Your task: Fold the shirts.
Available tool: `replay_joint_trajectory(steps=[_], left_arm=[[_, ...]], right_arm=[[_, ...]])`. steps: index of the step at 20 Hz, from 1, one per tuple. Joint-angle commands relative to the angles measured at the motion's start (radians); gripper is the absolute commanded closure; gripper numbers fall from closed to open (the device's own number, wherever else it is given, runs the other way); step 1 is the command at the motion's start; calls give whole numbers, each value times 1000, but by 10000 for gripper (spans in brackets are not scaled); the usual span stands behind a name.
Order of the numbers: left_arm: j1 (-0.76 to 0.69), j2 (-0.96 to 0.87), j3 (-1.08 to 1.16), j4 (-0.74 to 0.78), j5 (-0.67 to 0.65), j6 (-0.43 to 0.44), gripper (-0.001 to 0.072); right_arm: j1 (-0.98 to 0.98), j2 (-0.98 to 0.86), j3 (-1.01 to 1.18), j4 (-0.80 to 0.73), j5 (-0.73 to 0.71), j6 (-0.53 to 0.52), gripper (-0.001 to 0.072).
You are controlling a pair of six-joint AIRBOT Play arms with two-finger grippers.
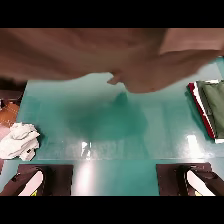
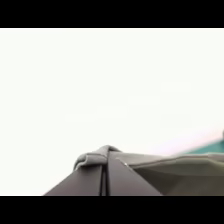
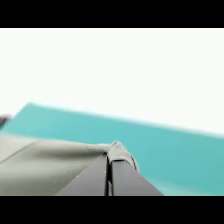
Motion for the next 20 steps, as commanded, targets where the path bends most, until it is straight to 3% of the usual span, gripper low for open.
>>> replay_joint_trajectory(steps=[1,5,8,11,16,20], left_arm=[[0,5,80,-39,-19,-35,686],[0,4,-32,-45,-52,-43,686],[0,-8,-251,-47,-129,-74,686],[0,-67,-478,-54,-185,-80,686],[-46,-240,-788,-70,-182,-51,686],[-112,-449,-825,-70,32,58,685]], right_arm=[[-108,146,-66,-2,-147,-22,700],[-320,103,83,20,-24,-32,701],[-432,-48,189,186,163,-32,701],[-381,-183,50,302,272,-31,701],[-96,-425,-236,0,370,-10,701],[0,-624,-294,-110,243,51,701]])
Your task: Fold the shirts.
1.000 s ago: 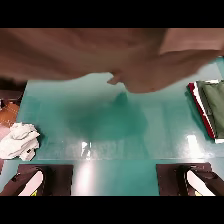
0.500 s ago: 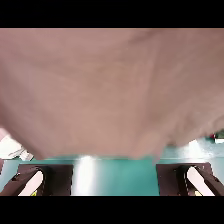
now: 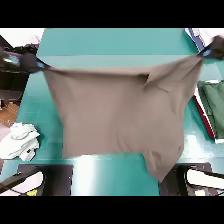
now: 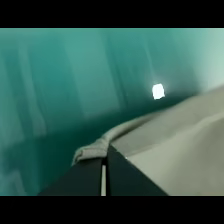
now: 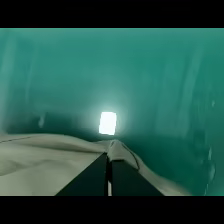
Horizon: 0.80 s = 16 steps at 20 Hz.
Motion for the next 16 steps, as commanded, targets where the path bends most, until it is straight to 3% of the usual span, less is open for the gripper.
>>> replay_joint_trajectory(steps=[1,4,9,12,16], left_arm=[[-37,-164,-56,-10,240,61,685],[-37,-241,-56,-16,470,74,685],[-37,-305,-56,-146,678,234,685],[-37,-317,-56,-172,741,274,685],[-42,-342,-56,-170,683,328,685]], right_arm=[[75,-162,-52,-92,-110,47,701],[75,-218,-52,-85,-308,56,701],[77,-252,-52,-86,-566,53,701],[77,-285,-52,-88,-632,36,701],[98,-343,-52,-90,-617,-45,701]])
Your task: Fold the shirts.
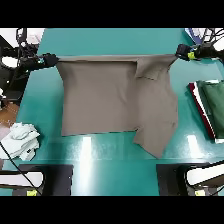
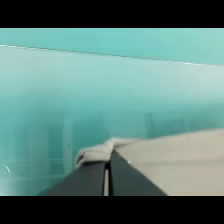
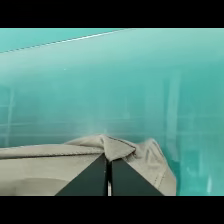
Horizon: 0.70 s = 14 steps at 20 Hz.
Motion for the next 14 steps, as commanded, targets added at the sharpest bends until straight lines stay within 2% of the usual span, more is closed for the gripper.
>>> replay_joint_trajectory(steps=[1,6,9,14], left_arm=[[-12,-27,-1,-9,-34,68,685],[-33,-54,-2,132,-262,73,685],[-33,-58,-6,222,-386,54,685],[-33,-58,-56,241,-407,37,684]], right_arm=[[18,-48,0,-26,-3,-62,702],[77,-35,-82,-256,137,-55,702],[76,21,-209,-265,127,-55,702],[73,82,-344,-256,112,-52,697]])
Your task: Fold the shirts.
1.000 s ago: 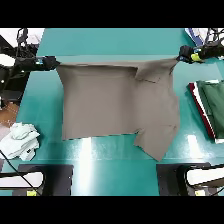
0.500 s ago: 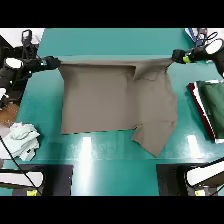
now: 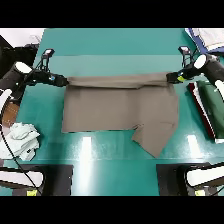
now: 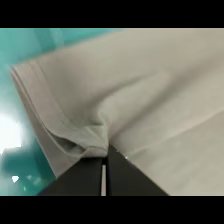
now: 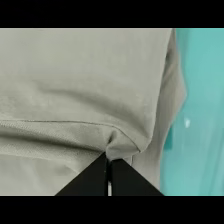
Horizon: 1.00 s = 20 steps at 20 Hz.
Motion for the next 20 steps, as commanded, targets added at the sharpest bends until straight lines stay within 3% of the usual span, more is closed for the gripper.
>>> replay_joint_trajectory(steps=[1,2,3,4,5,9,11,14,20], left_arm=[[0,-1,-19,32,-43,-52,681],[0,-1,-16,32,-43,-98,473],[0,-1,-15,33,-45,-138,191],[3,1,-14,36,-63,-186,167],[10,7,-9,42,-102,-213,224],[106,61,-19,43,-317,-254,222],[149,115,-98,44,-390,-252,222],[193,234,-302,46,-395,-251,222],[198,375,-583,43,-386,-252,221]], right_arm=[[2,34,-76,-3,16,24,691],[2,37,-77,-3,35,42,510],[2,42,-76,-3,51,58,299],[0,55,-76,-3,81,66,267],[-3,75,-76,-3,117,65,267],[-76,229,-165,50,257,28,287],[-142,319,-256,192,293,-32,381],[-220,439,-383,348,292,-80,390],[-248,589,-509,364,296,-98,390]])
